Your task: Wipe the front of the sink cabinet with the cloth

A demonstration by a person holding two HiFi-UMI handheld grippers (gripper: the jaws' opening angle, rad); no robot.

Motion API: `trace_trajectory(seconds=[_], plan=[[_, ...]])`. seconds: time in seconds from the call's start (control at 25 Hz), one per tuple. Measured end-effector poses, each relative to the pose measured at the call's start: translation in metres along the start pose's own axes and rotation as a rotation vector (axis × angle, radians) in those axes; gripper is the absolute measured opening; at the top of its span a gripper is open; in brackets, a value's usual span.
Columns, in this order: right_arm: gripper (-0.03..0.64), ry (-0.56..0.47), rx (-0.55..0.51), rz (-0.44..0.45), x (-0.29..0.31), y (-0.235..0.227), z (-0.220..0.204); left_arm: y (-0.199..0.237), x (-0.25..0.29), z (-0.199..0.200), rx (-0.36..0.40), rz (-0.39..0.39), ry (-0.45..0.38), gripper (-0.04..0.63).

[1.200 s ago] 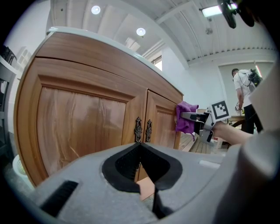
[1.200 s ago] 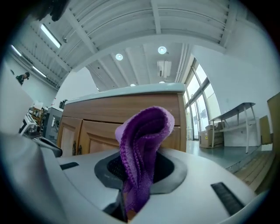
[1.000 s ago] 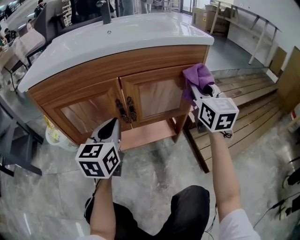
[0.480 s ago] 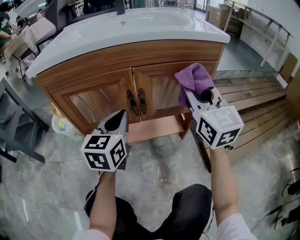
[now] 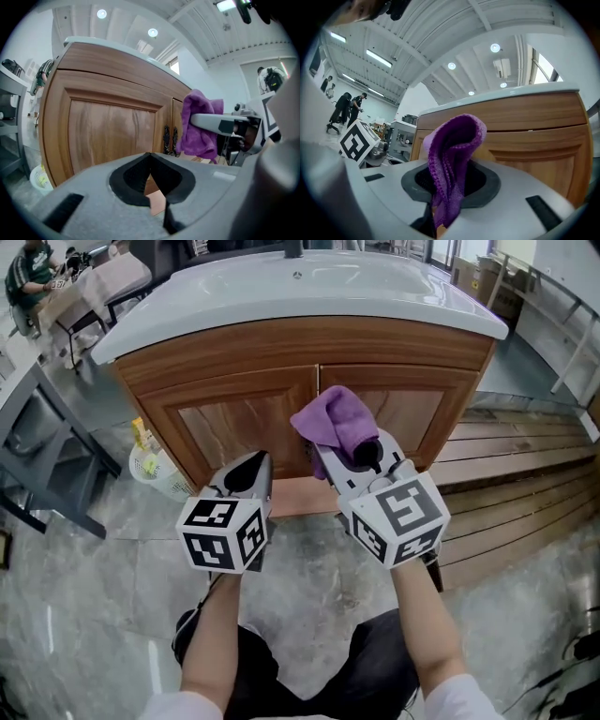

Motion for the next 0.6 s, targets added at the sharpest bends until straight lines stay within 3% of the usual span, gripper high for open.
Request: trace_trajectory(seconds=[0.4,0.6], plan=[[0.087,-0.029,0.041,0.192,0.077,0.076,-0.011,0.047,-0.033,-0.002,0.005,0.123,-0.007,0.006],[0.087,-0.029,0.069,0.248,0.114,0.104,-0.023,0.085,-0.059,-0.008,0.008,0.217,-0.001,0.006]])
Point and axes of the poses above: the fingertips, and each gripper's own axes: x forward along the fingers, y to its left, z out of its top, the point moved 9 cm from there along -x, backward along the fingers, and after that the axes turned 6 degrees about z, right-handed, at the moved point
